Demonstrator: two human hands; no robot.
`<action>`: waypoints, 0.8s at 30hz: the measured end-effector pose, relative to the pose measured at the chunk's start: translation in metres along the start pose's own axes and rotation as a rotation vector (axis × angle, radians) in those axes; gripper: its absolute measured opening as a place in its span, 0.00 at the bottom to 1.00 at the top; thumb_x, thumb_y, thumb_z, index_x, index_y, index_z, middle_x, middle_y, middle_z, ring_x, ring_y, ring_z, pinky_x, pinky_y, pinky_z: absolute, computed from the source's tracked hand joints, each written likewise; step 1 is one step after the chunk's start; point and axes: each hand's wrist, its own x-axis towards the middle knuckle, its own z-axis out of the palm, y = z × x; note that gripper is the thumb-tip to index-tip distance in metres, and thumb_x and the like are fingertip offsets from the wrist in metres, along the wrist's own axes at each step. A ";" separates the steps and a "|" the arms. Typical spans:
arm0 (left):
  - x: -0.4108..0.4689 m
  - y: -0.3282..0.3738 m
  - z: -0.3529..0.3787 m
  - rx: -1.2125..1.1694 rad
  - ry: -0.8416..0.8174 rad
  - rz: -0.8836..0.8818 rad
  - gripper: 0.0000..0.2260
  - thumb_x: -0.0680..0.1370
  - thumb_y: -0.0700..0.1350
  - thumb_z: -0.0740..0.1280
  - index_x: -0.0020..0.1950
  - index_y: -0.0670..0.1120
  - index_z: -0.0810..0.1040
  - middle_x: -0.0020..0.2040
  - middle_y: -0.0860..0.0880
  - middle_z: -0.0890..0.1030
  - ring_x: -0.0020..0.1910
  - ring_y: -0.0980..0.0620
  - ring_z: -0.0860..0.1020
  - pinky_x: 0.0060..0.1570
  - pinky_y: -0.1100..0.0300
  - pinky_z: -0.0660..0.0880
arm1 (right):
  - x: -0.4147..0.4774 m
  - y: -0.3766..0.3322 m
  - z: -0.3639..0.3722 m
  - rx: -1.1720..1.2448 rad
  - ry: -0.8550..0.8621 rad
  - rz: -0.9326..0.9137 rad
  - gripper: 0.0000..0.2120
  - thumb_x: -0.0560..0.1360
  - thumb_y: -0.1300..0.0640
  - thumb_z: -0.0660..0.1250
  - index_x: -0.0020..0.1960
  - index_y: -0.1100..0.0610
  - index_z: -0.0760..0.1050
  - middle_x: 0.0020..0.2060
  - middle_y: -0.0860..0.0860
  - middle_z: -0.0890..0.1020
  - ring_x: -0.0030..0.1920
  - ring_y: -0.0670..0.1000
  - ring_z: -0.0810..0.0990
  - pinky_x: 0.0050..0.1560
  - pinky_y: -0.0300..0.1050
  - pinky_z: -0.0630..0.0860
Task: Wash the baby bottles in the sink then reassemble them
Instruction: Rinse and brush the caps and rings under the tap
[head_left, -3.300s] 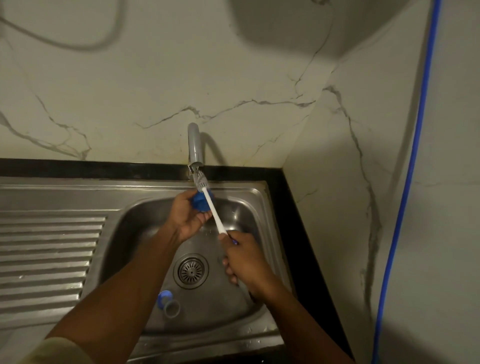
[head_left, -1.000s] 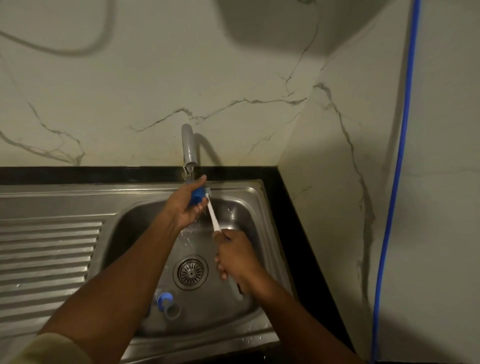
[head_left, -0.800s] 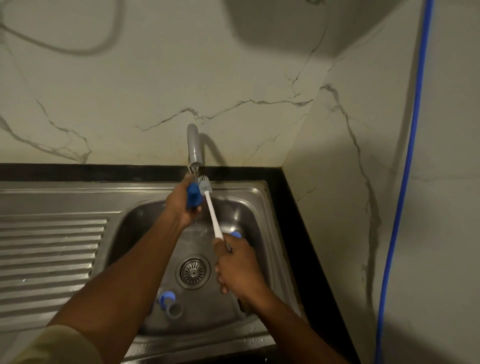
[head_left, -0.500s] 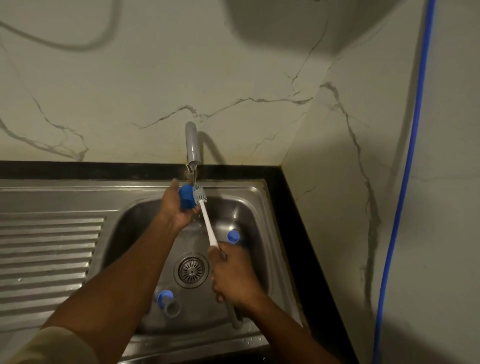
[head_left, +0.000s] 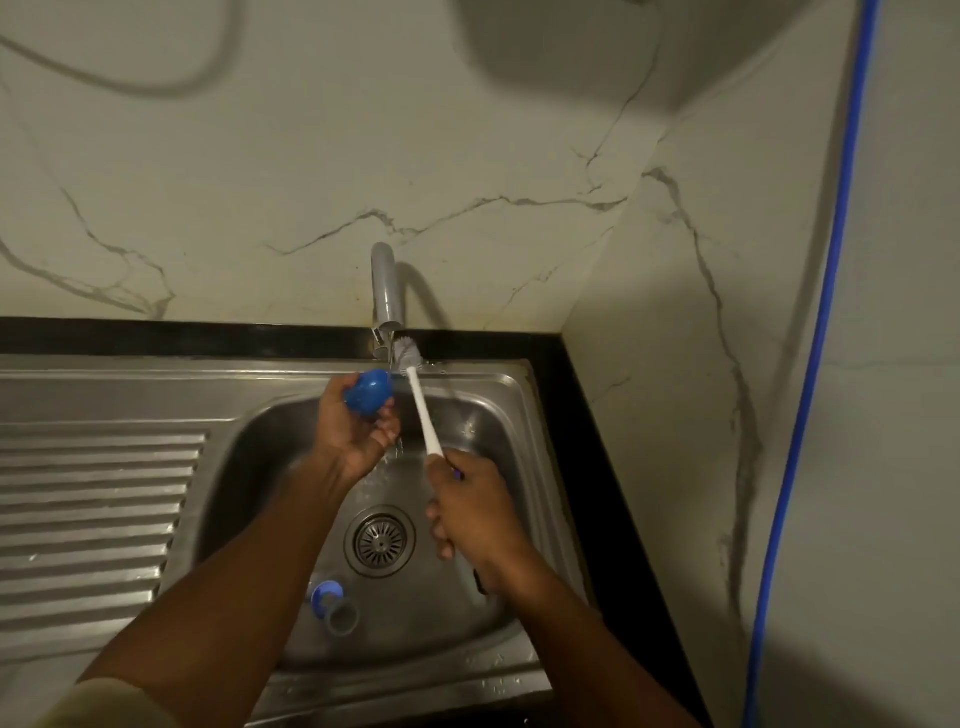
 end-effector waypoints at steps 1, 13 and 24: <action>-0.001 -0.002 0.002 -0.024 -0.020 -0.012 0.22 0.74 0.51 0.68 0.64 0.41 0.73 0.42 0.44 0.76 0.37 0.54 0.73 0.40 0.64 0.74 | -0.004 0.002 0.003 -0.062 -0.036 -0.015 0.10 0.83 0.52 0.58 0.52 0.55 0.76 0.30 0.51 0.74 0.24 0.45 0.71 0.23 0.38 0.69; 0.004 0.008 0.006 -0.126 0.005 -0.027 0.18 0.78 0.50 0.64 0.63 0.40 0.73 0.49 0.41 0.77 0.42 0.50 0.76 0.46 0.61 0.75 | -0.018 0.021 0.030 -0.190 -0.019 0.034 0.11 0.83 0.49 0.56 0.51 0.54 0.74 0.33 0.49 0.74 0.26 0.45 0.72 0.23 0.38 0.69; -0.002 0.009 0.010 0.024 0.053 -0.077 0.23 0.76 0.51 0.66 0.68 0.41 0.72 0.53 0.42 0.75 0.41 0.50 0.75 0.36 0.60 0.78 | -0.025 0.031 0.042 -0.231 0.135 -0.042 0.14 0.83 0.51 0.56 0.40 0.52 0.71 0.31 0.50 0.74 0.28 0.46 0.74 0.28 0.43 0.73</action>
